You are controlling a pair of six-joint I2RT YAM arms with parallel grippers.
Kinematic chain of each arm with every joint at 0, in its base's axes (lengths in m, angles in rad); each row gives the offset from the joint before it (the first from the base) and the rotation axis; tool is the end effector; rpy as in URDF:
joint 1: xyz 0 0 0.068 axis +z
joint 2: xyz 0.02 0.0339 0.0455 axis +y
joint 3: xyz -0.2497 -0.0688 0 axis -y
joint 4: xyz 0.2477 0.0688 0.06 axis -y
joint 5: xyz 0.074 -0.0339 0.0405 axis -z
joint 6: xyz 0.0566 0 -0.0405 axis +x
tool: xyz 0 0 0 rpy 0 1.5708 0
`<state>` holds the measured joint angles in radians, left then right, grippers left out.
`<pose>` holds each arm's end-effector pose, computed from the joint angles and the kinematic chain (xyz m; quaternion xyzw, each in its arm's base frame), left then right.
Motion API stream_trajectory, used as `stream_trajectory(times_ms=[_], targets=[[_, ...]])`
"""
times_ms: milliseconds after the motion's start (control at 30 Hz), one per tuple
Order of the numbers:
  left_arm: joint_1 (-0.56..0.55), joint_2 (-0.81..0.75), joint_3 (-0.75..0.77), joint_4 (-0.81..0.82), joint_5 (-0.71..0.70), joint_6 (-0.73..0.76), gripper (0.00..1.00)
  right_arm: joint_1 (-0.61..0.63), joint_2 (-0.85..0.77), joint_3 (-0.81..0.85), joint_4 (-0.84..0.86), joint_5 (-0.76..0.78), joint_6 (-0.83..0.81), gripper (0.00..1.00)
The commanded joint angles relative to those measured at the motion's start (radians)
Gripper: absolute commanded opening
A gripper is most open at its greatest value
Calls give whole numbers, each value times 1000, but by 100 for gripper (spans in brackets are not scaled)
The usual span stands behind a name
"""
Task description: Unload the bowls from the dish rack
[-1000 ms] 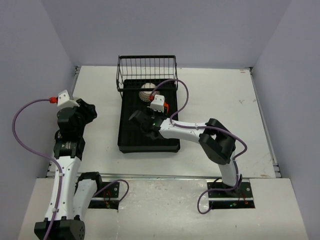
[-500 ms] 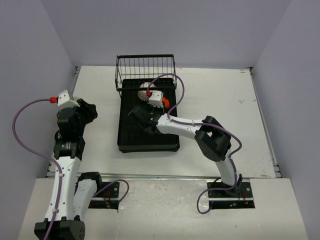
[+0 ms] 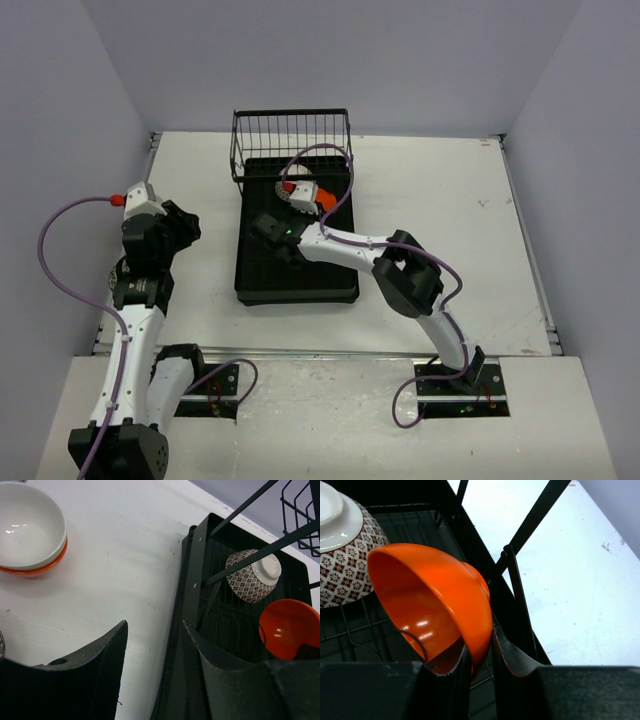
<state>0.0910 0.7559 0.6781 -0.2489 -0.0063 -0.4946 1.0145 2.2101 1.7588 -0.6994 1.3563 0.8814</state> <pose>0.2127 0.0198 0.2834 -0.2363 0.7776 -0.1143 0.5714 0.2862 0.3556 0.1813 0.0799 0.7686 -0.2260 0.5931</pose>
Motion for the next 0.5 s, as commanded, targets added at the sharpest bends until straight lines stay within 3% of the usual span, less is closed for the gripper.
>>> stream_trajectory(times_ms=[0, 167, 333, 433, 467], targets=[[0, 19, -2, 45, 37, -10, 48, 27, 75, 106, -124, -5, 152, 0], [1, 39, -3, 53, 52, -16, 48, 29, 114, 157, -305, 40, 270, 0], [1, 68, -6, 57, 68, -18, 48, 27, 97, 93, -385, 29, 373, 0], [0, 77, -9, 57, 66, -13, 48, 21, 109, 96, -486, 17, 516, 0], [0, 76, -11, 62, 66, -13, 47, 19, 140, 141, -621, 15, 641, 0]])
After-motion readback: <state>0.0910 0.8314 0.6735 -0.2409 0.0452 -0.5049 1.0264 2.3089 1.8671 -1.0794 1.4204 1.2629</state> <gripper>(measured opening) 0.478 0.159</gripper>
